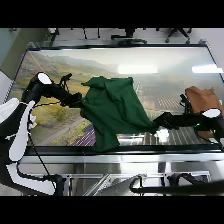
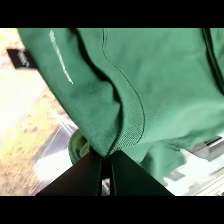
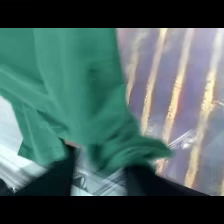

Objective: Fold the shirts.

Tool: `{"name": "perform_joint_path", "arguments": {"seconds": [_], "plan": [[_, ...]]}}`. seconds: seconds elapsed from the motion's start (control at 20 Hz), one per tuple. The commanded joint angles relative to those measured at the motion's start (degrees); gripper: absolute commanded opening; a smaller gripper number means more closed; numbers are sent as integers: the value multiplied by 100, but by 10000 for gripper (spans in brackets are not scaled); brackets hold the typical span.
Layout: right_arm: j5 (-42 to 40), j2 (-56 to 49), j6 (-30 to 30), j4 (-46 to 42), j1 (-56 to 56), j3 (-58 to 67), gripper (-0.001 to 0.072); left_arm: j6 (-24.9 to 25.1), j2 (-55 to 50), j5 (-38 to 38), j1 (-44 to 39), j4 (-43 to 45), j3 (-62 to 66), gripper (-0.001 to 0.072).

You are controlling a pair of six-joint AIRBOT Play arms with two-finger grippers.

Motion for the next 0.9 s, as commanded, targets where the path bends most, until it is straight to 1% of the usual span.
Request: {"name": "perform_joint_path", "arguments": {"seconds": [0.0,0.05,0.1,0.15,0.2,0.35,0.45,0.6,0.65,0.7,0.85], "plan": [[-140,72,-251,20,-238,76,418,13,-4,-144,214,13,9,25],[-90,74,-393,20,-393,205,419,15,20,-210,273,17,9,120],[17,74,-509,15,-564,343,434,13,68,-299,367,17,4,545],[162,74,-592,13,-743,457,559,17,120,-365,461,20,-11,709],[315,76,-592,13,-892,485,649,55,221,-374,566,22,-116,709],[817,70,-608,-409,-966,337,647,323,638,-192,866,20,-885,709],[828,68,-656,-553,-898,-9,646,435,898,131,1043,11,-1644,709],[605,46,-739,-590,-833,-409,646,514,957,511,1088,7,-2455,709],[481,24,-896,-588,-796,-479,646,511,911,688,1043,-28,-2592,709],[387,-28,-933,-597,-756,-492,646,511,846,914,973,-98,-2677,709],[46,-313,-973,-540,-505,-492,645,603,584,1545,647,-748,-2712,709]]}}
